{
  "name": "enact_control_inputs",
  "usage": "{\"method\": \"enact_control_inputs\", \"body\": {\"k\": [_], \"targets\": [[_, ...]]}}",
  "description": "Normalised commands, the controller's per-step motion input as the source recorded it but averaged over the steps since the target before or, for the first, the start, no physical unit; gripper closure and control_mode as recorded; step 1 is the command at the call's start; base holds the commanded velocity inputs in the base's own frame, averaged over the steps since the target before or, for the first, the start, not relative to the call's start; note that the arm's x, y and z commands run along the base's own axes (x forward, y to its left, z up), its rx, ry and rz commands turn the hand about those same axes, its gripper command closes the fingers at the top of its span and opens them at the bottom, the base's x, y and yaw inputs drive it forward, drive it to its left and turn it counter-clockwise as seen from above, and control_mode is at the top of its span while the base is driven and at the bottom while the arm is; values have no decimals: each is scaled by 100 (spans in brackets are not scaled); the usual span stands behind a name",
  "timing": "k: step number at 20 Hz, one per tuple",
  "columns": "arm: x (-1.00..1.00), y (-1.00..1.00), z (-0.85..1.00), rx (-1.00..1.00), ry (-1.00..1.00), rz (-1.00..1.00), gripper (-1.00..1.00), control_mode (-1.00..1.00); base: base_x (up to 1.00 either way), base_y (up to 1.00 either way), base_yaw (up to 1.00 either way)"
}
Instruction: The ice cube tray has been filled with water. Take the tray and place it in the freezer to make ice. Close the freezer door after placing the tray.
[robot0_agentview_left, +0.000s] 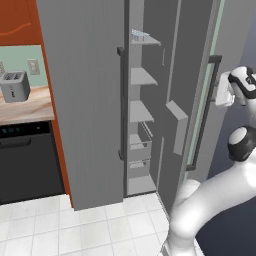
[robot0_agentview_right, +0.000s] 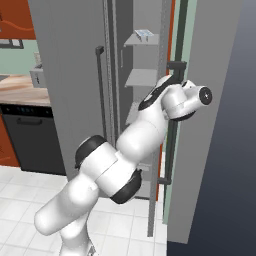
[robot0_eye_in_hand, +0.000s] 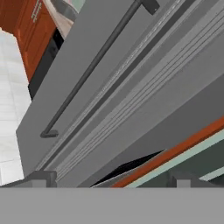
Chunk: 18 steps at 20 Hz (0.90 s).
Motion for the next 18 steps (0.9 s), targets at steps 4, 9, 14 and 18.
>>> {"method": "enact_control_inputs", "body": {"k": [4, 9, 14, 18], "targets": [[30, 0, -6, 0, 5, 7, -100, -100, 0, 0, 0], [34, 0, -9, 0, 3, 6, -100, -100, 0, 0, 0], [39, 0, -11, 0, 2, 5, -100, -100, 0, 0, 0], [42, 0, -13, 0, 1, 4, -100, -100, 0, 0, 0]]}}
